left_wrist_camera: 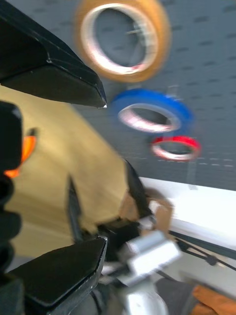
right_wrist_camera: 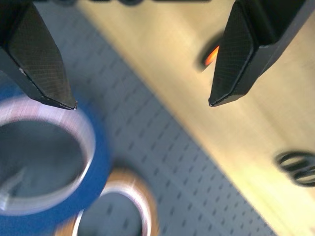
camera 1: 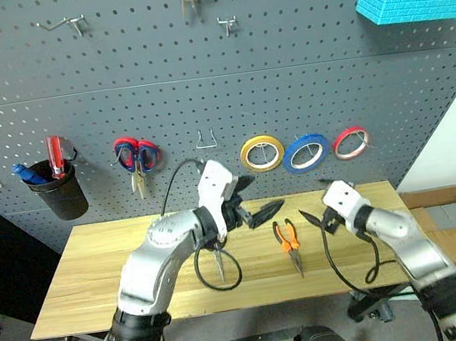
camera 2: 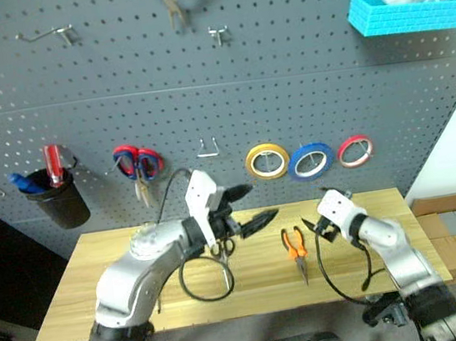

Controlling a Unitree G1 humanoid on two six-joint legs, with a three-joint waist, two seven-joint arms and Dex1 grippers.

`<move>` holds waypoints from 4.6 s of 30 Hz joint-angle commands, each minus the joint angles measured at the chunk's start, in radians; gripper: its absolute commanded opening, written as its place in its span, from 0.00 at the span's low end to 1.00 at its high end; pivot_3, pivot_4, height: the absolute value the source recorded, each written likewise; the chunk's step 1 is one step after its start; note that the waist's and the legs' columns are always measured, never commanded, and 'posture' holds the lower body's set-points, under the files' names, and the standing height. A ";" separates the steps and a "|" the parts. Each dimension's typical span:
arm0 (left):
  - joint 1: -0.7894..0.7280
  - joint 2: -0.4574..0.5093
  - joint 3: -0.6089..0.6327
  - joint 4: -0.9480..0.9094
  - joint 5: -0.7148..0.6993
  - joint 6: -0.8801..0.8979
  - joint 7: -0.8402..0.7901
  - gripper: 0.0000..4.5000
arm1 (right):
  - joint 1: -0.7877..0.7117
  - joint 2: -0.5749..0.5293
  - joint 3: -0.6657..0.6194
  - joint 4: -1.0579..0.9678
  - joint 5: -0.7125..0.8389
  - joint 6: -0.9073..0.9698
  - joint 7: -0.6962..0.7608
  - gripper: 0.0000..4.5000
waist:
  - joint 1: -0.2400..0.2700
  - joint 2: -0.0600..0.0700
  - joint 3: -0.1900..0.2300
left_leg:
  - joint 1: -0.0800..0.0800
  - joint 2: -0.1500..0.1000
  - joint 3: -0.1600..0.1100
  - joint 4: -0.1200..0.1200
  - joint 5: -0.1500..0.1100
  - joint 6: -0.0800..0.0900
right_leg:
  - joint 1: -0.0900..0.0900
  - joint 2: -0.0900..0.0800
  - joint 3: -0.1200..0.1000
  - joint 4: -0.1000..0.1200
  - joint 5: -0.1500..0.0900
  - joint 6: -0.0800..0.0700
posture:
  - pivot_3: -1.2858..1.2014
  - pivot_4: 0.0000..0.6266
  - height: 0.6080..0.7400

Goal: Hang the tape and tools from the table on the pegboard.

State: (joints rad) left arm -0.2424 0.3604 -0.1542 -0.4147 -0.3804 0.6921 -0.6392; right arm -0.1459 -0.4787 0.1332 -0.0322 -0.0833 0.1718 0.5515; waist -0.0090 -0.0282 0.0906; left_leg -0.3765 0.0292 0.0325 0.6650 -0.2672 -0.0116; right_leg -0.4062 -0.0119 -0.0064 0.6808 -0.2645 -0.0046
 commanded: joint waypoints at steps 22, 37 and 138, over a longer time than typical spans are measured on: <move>0.544 0.076 -0.075 -0.250 0.214 -0.077 0.238 1.00 | -0.348 0.477 -0.112 0.005 0.059 1.212 -0.346 0.99 | 0.011 0.003 0.109 | -0.010 -0.001 -0.003 -0.004 0.001 0.003 | -0.010 -0.005 -0.005 -0.001 -0.001 -0.006 | 0.56 0.42 1.00; 0.594 0.073 -0.073 -0.272 0.210 -0.082 0.264 1.00 | -0.484 0.457 -0.088 0.266 0.081 1.119 -0.369 0.99 | 0.010 0.004 0.158 | -0.020 0.000 -0.005 -0.004 0.000 0.003 | -0.018 -0.005 -0.007 -0.002 -0.004 0.000 | 0.57 0.45 1.00; -0.048 0.029 0.189 -0.060 0.099 -0.185 0.325 1.00 | -0.995 0.449 -0.056 0.686 -0.081 -0.237 -0.548 0.65 | 0.226 -0.012 0.019 | -0.024 0.004 -0.029 -0.002 0.015 -0.018 | -0.013 0.009 -0.031 0.001 0.008 -0.022 | 0.66 0.01 1.00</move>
State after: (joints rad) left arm -0.2796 0.3907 0.0432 -0.4606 -0.2897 0.5340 -0.3074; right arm -1.1408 -0.0151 0.0825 0.7100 -0.1631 -0.0743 0.0182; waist 0.2166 -0.0406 0.1092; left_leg -0.4001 0.0327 0.0035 0.6629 -0.2516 -0.0295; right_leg -0.4195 -0.0029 -0.0372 0.6820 -0.2559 -0.0270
